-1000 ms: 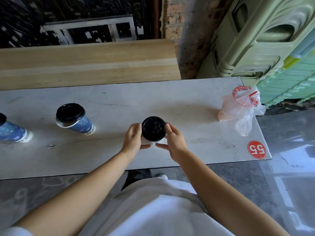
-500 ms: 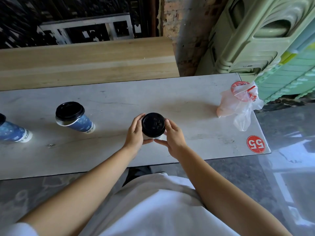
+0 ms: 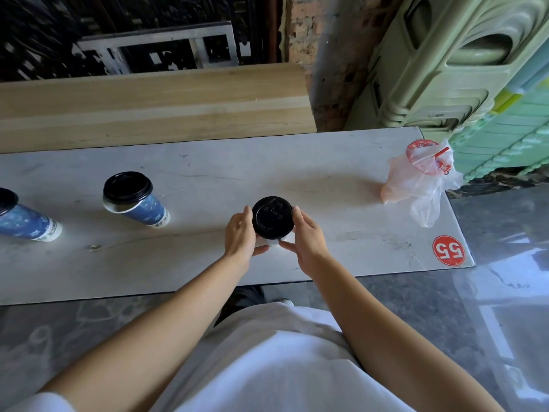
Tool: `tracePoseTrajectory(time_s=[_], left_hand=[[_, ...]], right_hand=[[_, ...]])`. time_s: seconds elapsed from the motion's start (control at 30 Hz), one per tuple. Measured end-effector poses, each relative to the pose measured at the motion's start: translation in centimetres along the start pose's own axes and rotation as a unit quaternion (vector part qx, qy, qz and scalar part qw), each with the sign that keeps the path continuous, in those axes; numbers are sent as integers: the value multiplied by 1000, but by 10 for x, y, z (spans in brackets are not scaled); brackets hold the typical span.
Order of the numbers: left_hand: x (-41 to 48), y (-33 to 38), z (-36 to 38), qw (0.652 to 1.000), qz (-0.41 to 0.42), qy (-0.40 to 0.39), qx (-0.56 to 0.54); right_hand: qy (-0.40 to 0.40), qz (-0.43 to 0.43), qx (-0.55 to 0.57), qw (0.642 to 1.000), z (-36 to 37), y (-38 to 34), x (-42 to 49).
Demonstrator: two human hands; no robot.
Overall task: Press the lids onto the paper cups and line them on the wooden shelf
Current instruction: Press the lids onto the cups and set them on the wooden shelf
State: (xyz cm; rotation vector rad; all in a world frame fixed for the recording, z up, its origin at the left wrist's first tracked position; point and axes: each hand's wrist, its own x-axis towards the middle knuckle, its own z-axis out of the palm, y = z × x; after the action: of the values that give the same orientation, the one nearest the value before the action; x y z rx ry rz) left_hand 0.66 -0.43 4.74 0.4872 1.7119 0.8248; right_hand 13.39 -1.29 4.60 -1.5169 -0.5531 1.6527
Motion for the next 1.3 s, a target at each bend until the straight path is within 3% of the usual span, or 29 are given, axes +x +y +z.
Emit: tracePoseTrajectory(time_s=[0.3,0.5,0.7,0.87,0.97,1.03,1.17,1.3], left_hand=[[14,-2,-11,988,123,-59,77],[17,-2,-10,984,125,-107,64],[15,0,-8,985,104,-131,40],[15,2,-10,989,58,-125,60],[17,-2,-10,992,42,-113,30],[16,-4,-9,990,46,-133,12],[22,0,-9,985,61,-158,6],[39,5,-10,988,40,-151,14]], right_hand=[[0,-41,-32,999,-2,-2,-2],[41,-72,-19,996,4,6,0],[-1,-47,13,999,-6,2,2],[29,-99,-83,991,-15,-7,8],[63,-212,-270,937,-20,-19,10],[-3,-250,-393,885,-16,-32,6],[-119,-233,-592,762,6,-46,5],[-135,-192,-645,727,19,-63,23]])
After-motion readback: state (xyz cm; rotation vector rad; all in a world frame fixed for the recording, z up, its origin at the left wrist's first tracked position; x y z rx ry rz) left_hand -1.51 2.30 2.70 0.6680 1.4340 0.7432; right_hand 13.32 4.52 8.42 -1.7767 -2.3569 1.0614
